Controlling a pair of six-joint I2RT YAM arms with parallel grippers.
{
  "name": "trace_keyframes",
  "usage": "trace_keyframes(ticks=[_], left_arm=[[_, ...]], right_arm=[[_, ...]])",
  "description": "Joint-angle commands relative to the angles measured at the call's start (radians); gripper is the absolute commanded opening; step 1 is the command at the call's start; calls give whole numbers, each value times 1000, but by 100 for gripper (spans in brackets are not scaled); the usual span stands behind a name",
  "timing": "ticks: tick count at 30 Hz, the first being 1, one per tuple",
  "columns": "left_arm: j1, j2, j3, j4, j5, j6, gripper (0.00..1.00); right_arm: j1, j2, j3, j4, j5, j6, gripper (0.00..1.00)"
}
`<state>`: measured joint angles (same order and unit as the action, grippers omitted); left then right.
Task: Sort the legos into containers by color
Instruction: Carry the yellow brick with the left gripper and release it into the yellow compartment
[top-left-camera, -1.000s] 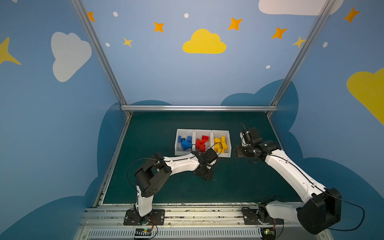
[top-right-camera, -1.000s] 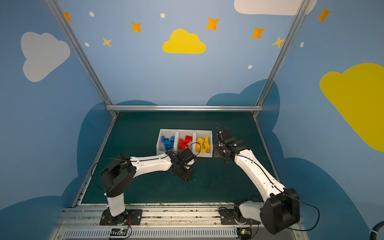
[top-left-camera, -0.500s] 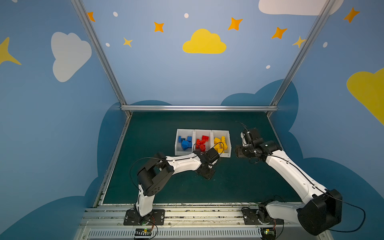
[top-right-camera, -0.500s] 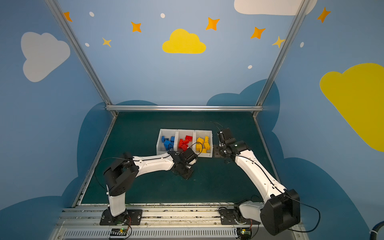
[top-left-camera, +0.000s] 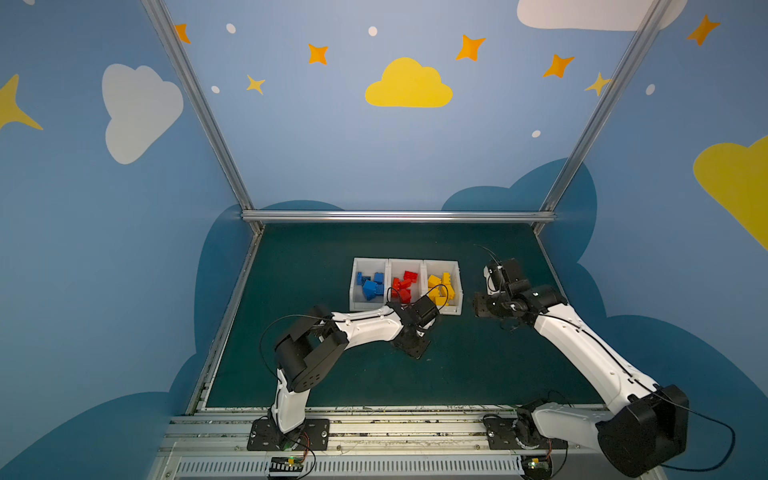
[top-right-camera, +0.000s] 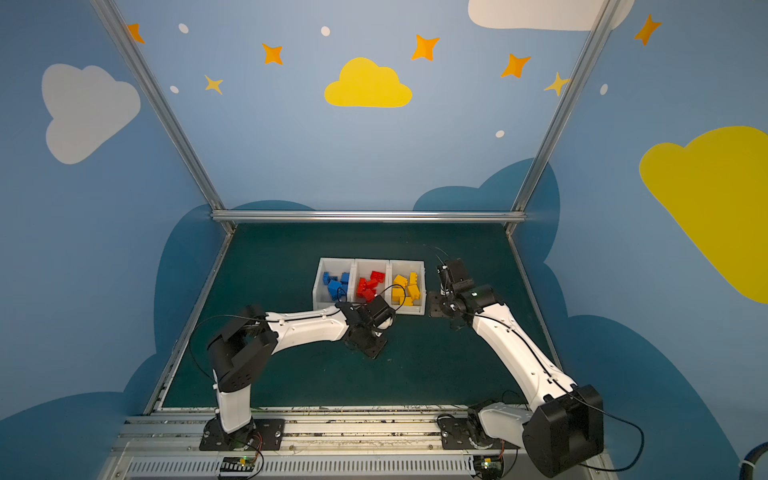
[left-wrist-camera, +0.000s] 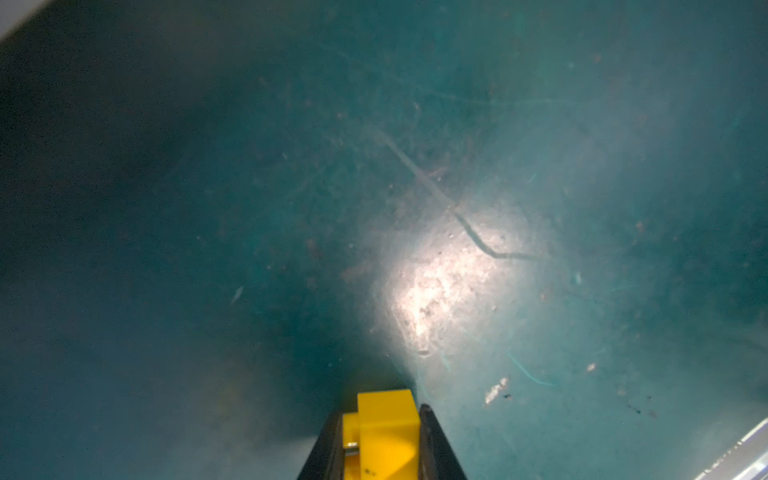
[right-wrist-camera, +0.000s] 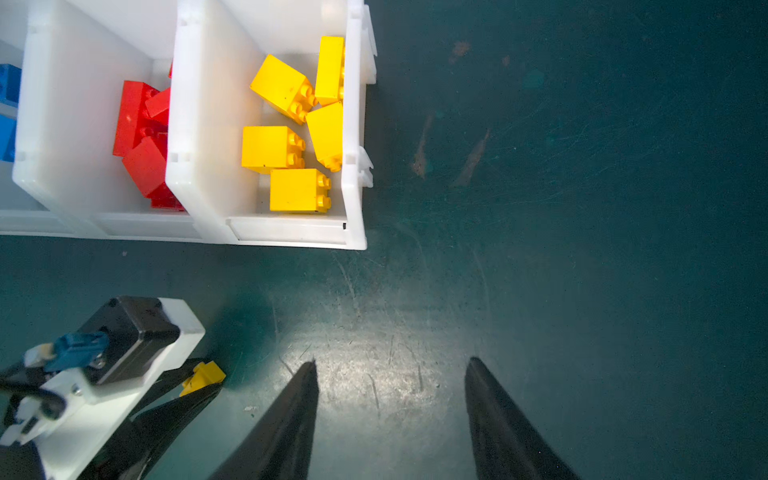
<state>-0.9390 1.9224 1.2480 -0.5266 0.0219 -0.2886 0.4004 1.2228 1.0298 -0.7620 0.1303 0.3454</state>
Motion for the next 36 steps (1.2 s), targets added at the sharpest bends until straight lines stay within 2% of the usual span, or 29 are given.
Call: trace_keyframes(ticks=[1, 7, 13, 16, 28, 32, 36], left_arm=[[-3, -16, 21, -7, -7, 20, 27], [5, -23, 114, -32, -14, 39, 27], [42, 35, 315, -83, -60, 65, 27], [73, 100, 444, -99, -97, 79, 27], [204, 462, 1017, -180, -97, 109, 29], [226, 502, 1062, -138, -82, 97, 30], [232, 508, 1062, -107, -52, 101, 36]], right_arm=[[-10, -40, -13, -3, 3, 16, 57], [-29, -74, -20, -2, -7, 16, 57], [-55, -97, -20, -5, -21, -2, 57], [-80, -97, -14, 1, -51, -22, 57], [-148, -64, 8, 9, -127, -60, 57], [-158, -66, 16, -3, -129, -65, 57], [-164, -71, 21, -14, -130, -67, 57]])
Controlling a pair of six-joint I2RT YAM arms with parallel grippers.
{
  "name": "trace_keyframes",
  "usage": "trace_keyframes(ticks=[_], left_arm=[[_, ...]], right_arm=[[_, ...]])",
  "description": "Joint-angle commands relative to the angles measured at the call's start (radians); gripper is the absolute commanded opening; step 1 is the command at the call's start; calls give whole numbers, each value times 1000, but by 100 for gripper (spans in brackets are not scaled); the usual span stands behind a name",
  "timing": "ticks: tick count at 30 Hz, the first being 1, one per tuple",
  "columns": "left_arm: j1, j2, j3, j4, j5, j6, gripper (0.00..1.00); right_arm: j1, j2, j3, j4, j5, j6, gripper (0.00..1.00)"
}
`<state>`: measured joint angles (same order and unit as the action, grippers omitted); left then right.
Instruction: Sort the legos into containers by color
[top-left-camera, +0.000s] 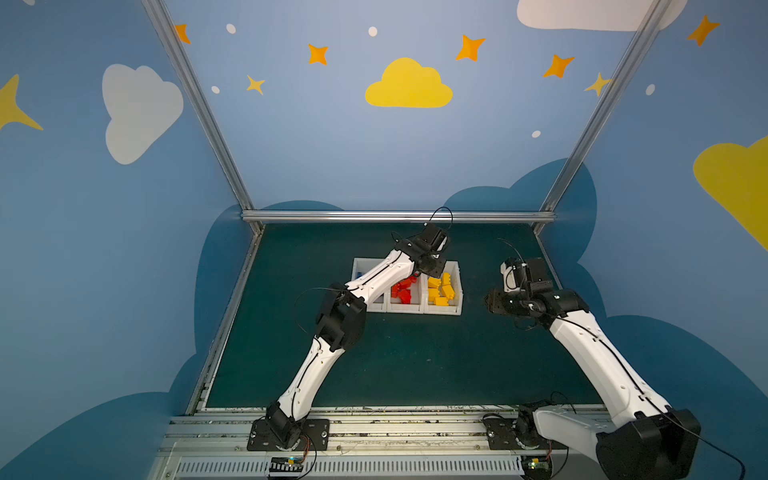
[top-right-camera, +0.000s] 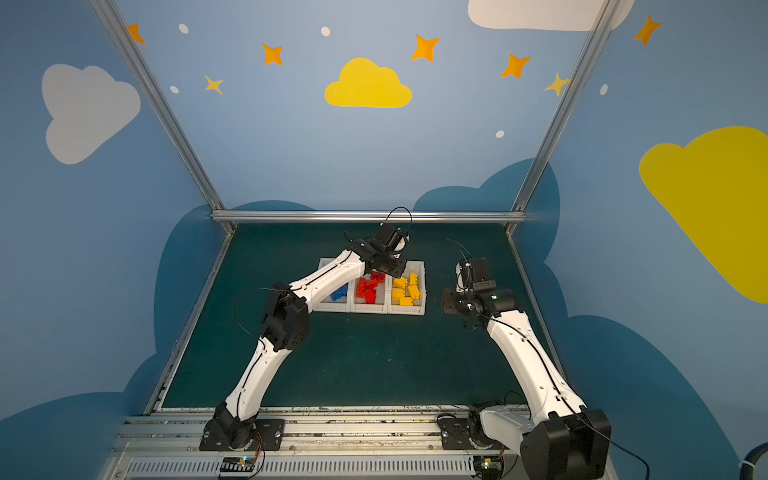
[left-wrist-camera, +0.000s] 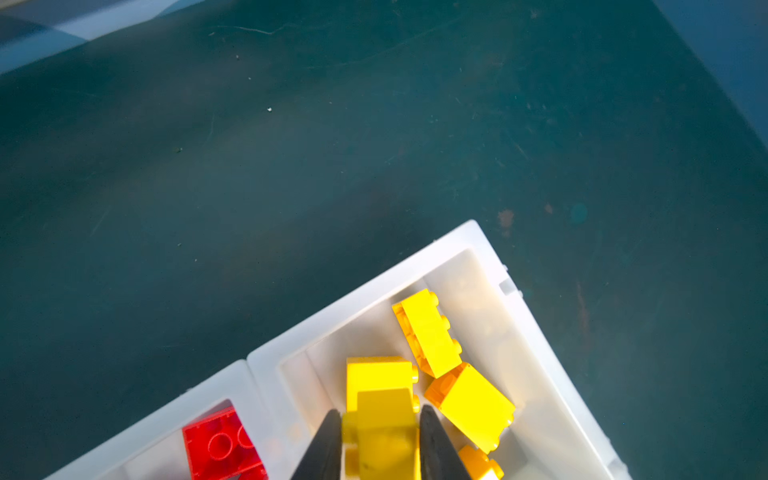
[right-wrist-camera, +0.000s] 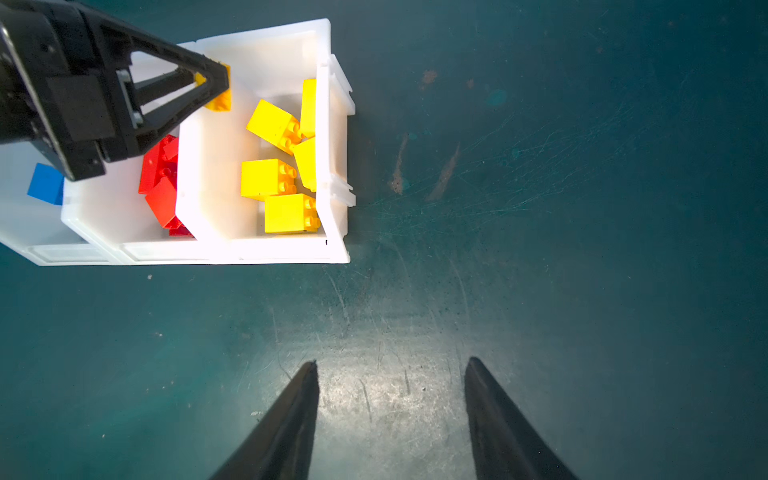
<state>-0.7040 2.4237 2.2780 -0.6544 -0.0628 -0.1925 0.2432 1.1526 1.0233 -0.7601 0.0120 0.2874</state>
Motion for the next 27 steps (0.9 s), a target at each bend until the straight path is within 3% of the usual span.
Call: trace_keyframes(ticks=[1, 9, 15, 27], left_arm=[[-3, 6, 32, 22, 36, 4, 38], [-2, -10, 21, 18, 58, 3, 45], [4, -47, -3, 16, 53, 2, 45], [27, -257, -247, 163, 62, 4, 45]], right_arm=[[-8, -1, 29, -20, -14, -9, 57], [-10, -17, 18, -5, -18, 7, 57], [-10, -95, -72, 130, -14, 1, 57], [-12, -125, -112, 154, -14, 12, 57]])
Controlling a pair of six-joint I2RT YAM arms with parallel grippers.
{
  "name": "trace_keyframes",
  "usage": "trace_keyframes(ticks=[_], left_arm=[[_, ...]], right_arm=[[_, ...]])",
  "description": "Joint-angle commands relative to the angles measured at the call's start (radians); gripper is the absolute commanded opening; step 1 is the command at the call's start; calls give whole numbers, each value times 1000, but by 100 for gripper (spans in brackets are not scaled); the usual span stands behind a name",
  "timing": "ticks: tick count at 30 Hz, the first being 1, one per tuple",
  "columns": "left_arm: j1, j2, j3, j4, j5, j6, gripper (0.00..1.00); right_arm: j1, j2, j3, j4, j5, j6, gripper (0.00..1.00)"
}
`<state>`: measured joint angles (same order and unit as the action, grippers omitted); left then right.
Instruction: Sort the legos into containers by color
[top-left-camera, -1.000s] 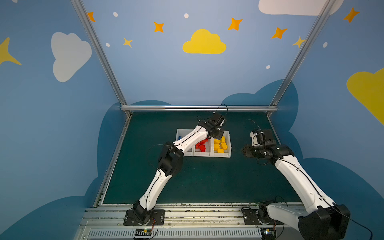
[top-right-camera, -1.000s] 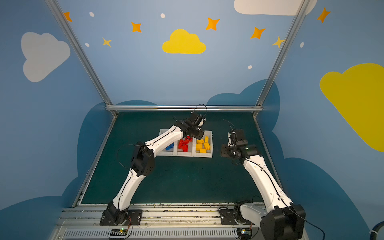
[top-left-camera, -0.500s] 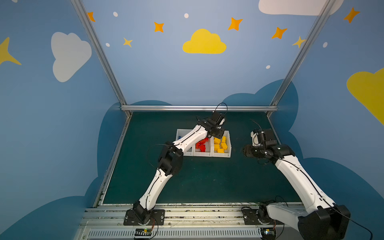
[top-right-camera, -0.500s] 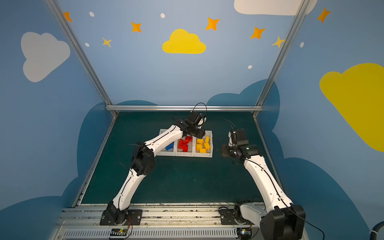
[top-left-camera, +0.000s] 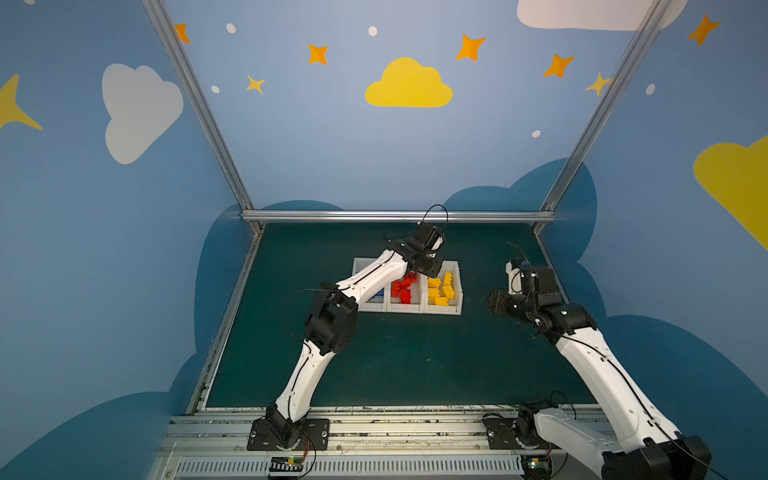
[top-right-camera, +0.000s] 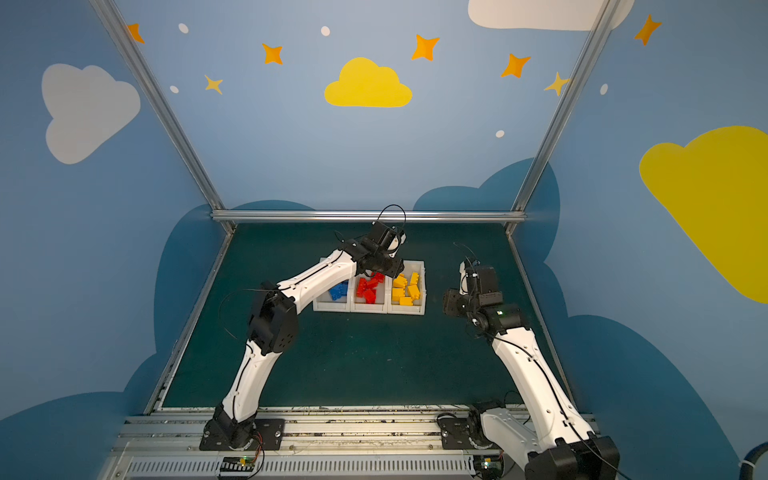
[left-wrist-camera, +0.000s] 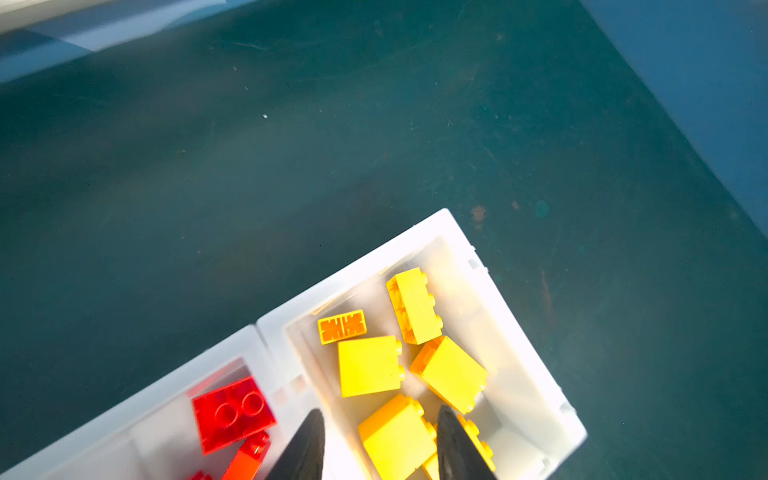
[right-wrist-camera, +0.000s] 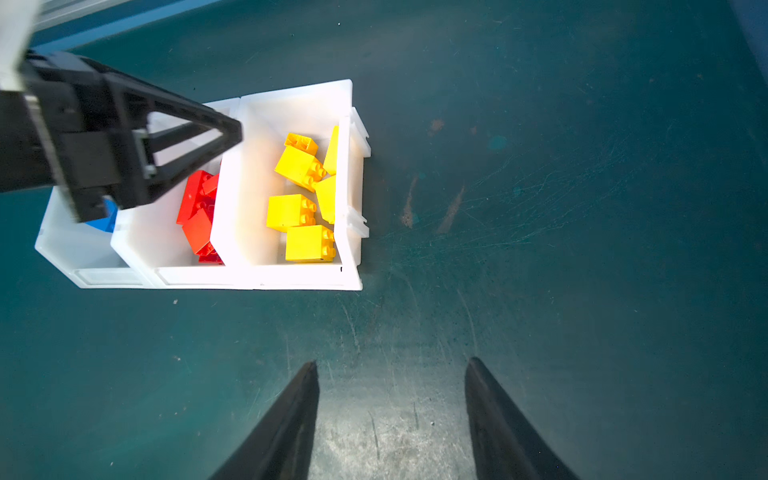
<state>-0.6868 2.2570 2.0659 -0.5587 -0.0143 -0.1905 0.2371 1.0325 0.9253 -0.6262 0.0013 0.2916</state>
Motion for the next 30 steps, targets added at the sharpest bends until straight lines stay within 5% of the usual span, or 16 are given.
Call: trace_keyframes(ticks=[1, 11, 18, 24, 30], left_arm=[[14, -125, -67, 83, 12, 3, 45], [137, -581, -605, 340, -96, -9, 46], [331, -970, -1062, 492, -198, -18, 48], [460, -1217, -1382, 585, -332, -7, 62], [529, -1361, -1645, 701, -500, -52, 91]], right_arm=[[-5, -6, -16, 23, -3, 9, 57], [-7, 33, -23, 79, 33, -7, 57], [-15, 30, -104, 277, 91, -59, 57], [-48, 4, -278, 592, 161, -77, 61], [-65, 37, -344, 688, 185, -114, 84]])
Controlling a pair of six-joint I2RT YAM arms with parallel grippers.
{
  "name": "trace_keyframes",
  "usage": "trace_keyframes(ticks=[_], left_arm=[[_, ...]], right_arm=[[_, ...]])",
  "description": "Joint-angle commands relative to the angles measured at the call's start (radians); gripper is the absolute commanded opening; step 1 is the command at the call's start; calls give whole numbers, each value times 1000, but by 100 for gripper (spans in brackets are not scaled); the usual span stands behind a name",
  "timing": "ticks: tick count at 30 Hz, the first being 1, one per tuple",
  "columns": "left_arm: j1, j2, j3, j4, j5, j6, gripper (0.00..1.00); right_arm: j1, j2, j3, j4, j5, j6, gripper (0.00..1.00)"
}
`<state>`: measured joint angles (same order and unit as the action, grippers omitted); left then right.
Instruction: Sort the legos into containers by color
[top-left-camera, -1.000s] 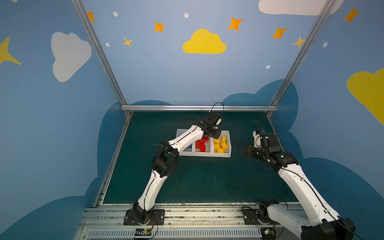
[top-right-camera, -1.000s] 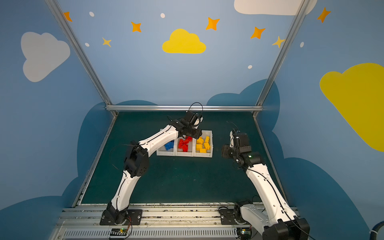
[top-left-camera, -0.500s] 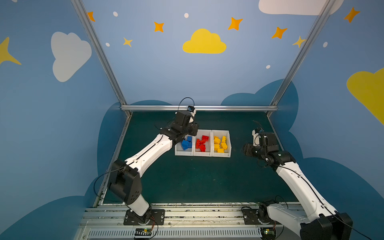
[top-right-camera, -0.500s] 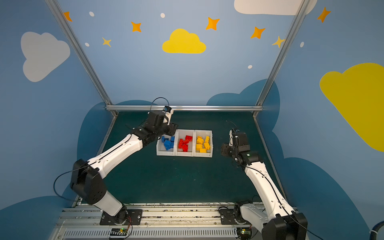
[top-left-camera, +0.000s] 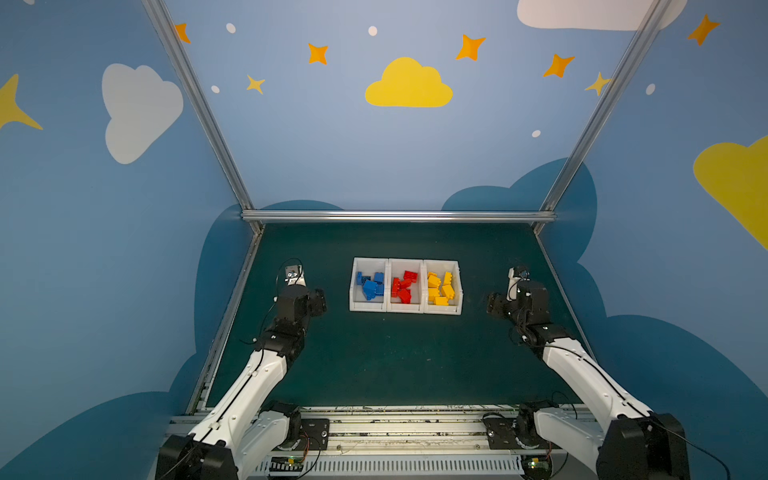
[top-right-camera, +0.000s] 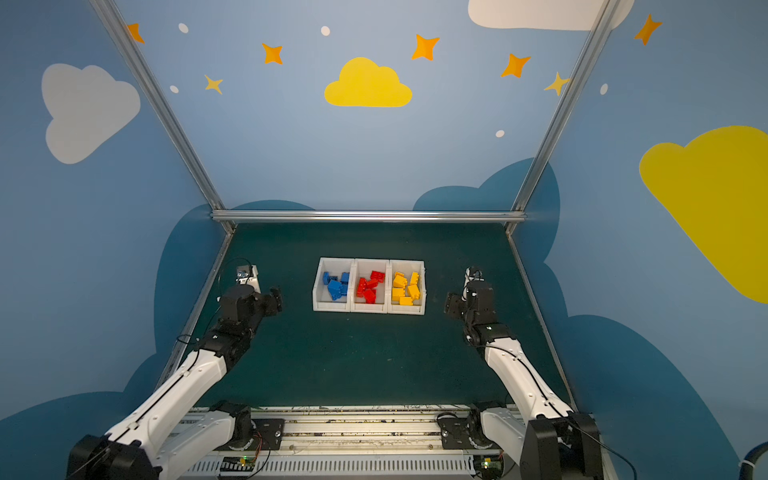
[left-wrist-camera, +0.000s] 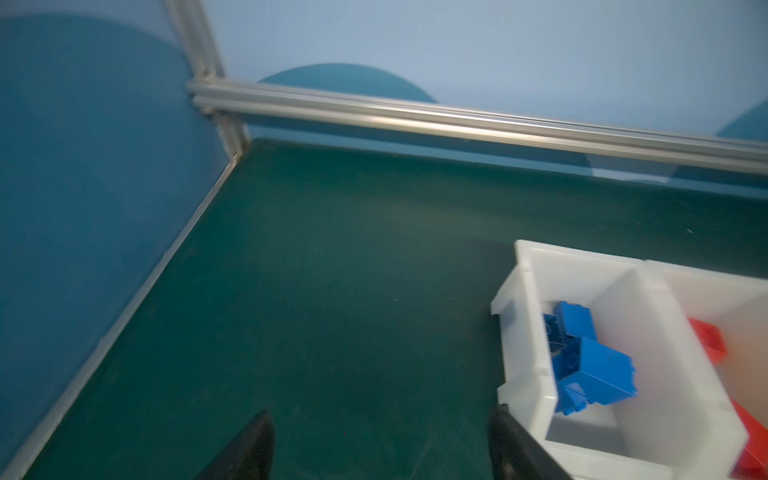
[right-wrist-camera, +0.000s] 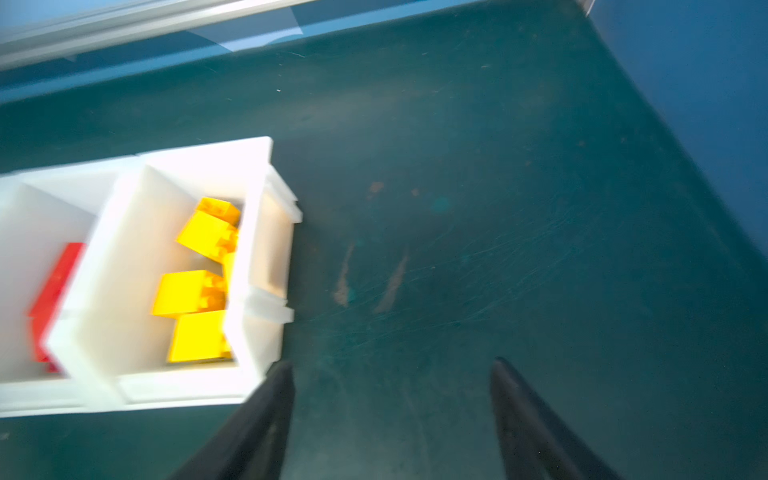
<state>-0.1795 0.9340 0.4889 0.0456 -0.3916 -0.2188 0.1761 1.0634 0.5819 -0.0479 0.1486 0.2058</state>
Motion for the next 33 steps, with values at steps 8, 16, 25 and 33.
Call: trace_keyframes(ticks=[8, 16, 25, 33], left_arm=[[47, -50, -266, 348, -169, 115, 100], [67, 194, -202, 479, -94, 205, 100], [171, 447, -27, 482, 126, 200, 100], [171, 587, -140, 842, 185, 170, 100]], right_arm=[[-7, 59, -76, 197, 93, -75, 88], [-23, 148, -143, 403, 80, -97, 89], [-141, 456, -210, 916, -39, -151, 99], [-135, 392, -75, 537, -55, -143, 99]])
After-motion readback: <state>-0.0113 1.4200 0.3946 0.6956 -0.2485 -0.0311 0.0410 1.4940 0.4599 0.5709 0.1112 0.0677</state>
